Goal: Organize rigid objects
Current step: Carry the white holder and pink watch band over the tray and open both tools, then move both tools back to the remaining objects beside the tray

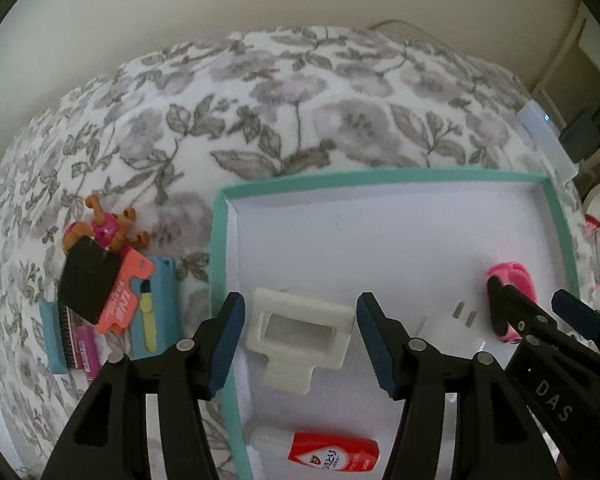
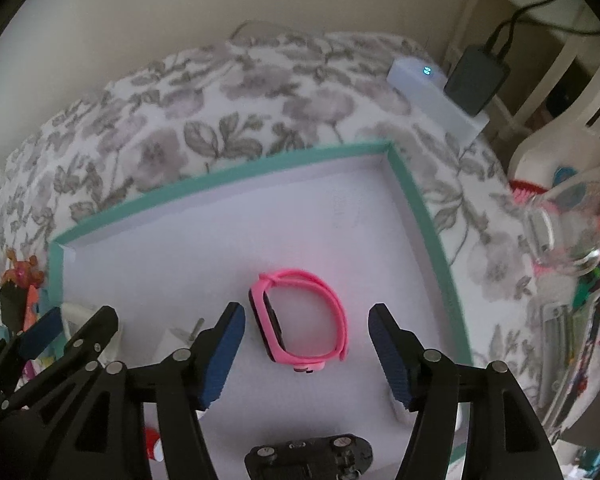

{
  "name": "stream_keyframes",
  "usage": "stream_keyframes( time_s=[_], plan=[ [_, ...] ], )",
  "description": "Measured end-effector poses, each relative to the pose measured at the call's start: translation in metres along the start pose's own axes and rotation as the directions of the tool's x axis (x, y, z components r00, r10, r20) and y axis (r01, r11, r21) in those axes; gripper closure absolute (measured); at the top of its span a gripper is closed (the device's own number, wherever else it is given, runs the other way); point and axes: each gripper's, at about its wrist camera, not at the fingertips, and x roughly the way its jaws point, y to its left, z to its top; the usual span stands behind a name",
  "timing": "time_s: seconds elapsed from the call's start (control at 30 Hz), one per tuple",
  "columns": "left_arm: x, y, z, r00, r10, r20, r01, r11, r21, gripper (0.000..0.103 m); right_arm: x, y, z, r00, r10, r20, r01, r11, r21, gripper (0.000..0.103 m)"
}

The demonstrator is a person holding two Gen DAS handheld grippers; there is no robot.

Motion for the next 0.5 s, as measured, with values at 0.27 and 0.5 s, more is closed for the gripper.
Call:
stream_keyframes(
  time_s=[0.27,0.5],
  plan=[
    [-0.032,0.011,0.009,0.997,-0.03,0.069,0.033,0.999,-0.039,0.04,-0.04,0.002,0.009,0.996,-0.011,0.092,0.011,1.0,0.001,0.032],
    [-0.051,0.035,0.017,0.993,-0.004,0.119,0.016,0.995,-0.099,0.023,-0.065,0.003,0.011,0.988,0.007,0.154,-0.008,1.0,0.005,0.024]
  ],
)
